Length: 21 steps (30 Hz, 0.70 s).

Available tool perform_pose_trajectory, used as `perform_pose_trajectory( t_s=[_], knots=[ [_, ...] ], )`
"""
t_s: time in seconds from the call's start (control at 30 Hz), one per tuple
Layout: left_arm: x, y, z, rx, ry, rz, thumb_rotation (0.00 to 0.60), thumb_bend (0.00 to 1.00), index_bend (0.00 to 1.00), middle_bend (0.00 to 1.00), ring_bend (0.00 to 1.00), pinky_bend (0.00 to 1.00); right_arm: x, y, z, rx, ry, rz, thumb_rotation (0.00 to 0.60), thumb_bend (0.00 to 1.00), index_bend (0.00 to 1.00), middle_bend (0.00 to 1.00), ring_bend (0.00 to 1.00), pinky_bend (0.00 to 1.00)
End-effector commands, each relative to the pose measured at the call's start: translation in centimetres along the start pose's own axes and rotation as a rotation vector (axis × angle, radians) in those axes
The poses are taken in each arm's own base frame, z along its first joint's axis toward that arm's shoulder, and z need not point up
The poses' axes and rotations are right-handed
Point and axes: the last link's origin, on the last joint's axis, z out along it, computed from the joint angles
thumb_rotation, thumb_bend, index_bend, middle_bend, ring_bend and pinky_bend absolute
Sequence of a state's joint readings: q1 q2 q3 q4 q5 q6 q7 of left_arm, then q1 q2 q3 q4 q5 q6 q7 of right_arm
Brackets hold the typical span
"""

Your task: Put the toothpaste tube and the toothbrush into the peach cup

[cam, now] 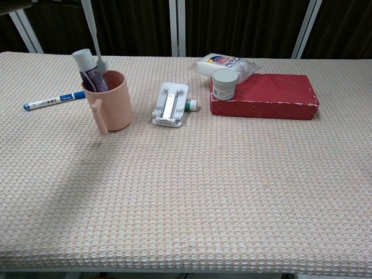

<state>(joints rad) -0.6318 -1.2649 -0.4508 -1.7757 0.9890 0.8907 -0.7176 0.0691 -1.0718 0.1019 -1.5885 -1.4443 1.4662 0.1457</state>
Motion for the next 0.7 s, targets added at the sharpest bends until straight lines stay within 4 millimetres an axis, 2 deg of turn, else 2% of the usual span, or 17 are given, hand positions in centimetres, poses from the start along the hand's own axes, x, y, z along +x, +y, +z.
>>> perform_pose_trajectory(
  t_s=[0.03, 0.4, 0.47, 0.53, 0.6, 0.7],
  knots=[
    [-0.1, -0.7, 0.2, 0.029, -0.004, -0.018, 0.6, 0.45, 0.71, 0.4, 0.13, 0.24, -0.1, 0.0, 0.0, -0.001, -0.003, -0.001, 0.6, 0.34, 0.0, 0.0, 0.0, 0.0],
    [0.1, -3.5, 0.9, 0.079, 0.01, -0.017, 0.6, 0.45, 0.67, 0.34, 0.11, 0.24, -0.1, 0.1, 0.1, 0.001, 0.005, 0.0, 0.6, 0.34, 0.0, 0.0, 0.0, 0.0],
    [0.1, -3.9, 0.9, 0.078, 0.007, -0.011, 0.6, 0.45, 0.62, 0.32, 0.11, 0.23, -0.1, 0.1, 0.1, 0.0, 0.004, 0.0, 0.6, 0.34, 0.0, 0.0, 0.0, 0.0],
    [0.1, -4.1, 0.8, 0.067, 0.01, -0.009, 0.6, 0.44, 0.48, 0.3, 0.11, 0.23, -0.2, 0.1, 0.1, -0.002, 0.004, 0.0, 0.6, 0.34, 0.0, 0.0, 0.0, 0.0],
    [-0.1, -4.3, 0.7, 0.059, 0.002, -0.021, 0.6, 0.42, 0.29, 0.27, 0.1, 0.23, -0.2, 0.2, 0.1, -0.004, 0.001, 0.0, 0.6, 0.34, 0.0, 0.0, 0.0, 0.0],
    [-0.1, -4.5, 0.4, 0.044, -0.003, -0.044, 0.6, 0.39, 0.16, 0.24, 0.1, 0.22, -0.3, 0.2, 0.1, -0.005, 0.002, 0.001, 0.6, 0.34, 0.0, 0.0, 0.0, 0.0]
  ],
)
